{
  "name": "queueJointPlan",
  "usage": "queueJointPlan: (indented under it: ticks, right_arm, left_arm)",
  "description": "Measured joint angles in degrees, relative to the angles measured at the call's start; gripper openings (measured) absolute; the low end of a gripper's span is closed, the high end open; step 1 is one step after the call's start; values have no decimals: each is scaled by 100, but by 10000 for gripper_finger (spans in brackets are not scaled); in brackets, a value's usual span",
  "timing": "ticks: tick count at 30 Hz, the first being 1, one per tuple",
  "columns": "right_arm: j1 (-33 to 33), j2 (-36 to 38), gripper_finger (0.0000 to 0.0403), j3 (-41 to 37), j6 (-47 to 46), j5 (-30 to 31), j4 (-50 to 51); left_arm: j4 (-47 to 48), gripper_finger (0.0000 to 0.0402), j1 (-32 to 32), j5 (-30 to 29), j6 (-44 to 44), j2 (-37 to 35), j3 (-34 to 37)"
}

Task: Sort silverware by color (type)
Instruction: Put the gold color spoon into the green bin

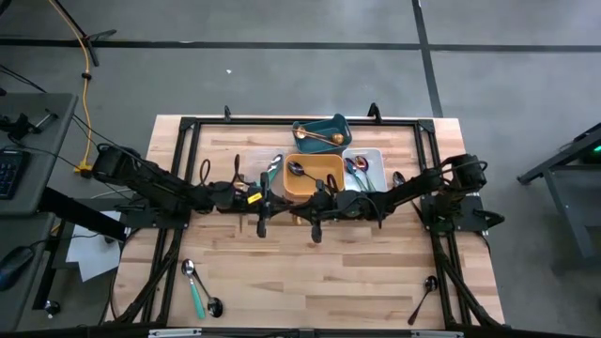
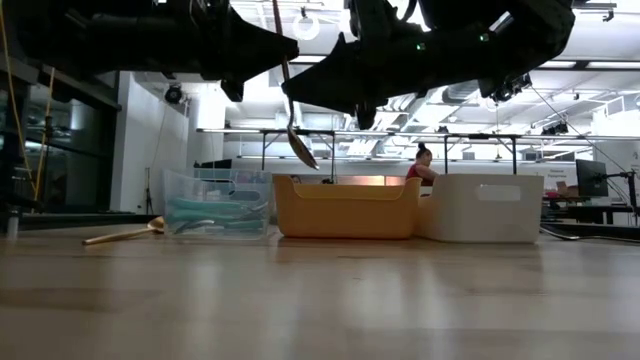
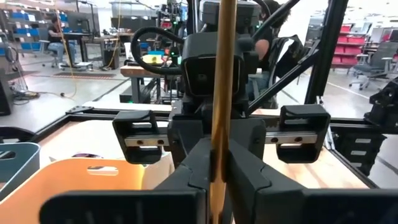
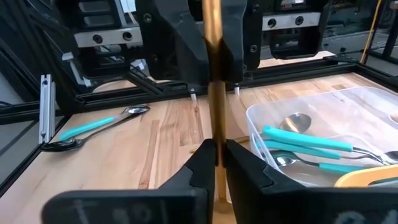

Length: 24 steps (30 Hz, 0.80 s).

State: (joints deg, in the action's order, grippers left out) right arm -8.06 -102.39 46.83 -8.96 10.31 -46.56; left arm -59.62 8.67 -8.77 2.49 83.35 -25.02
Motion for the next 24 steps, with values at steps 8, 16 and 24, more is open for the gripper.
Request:
queueJointPlan:
  ticks: [8, 16, 24]
  right_arm:
    - [-58, 235, 66, 2, 0, 203, 500]
    - [-147, 862, 70, -25, -6, 1652, 2142]
    - [-168, 1915, 71, -1251, -405, 2231, 1774]
  left_arm:
    - [609, 19, 7, -381, -168, -554, 151]
    - [687, 19, 7, -553, -167, -1937, 893]
    - [541, 19, 7, -555, -118, -2622, 1320]
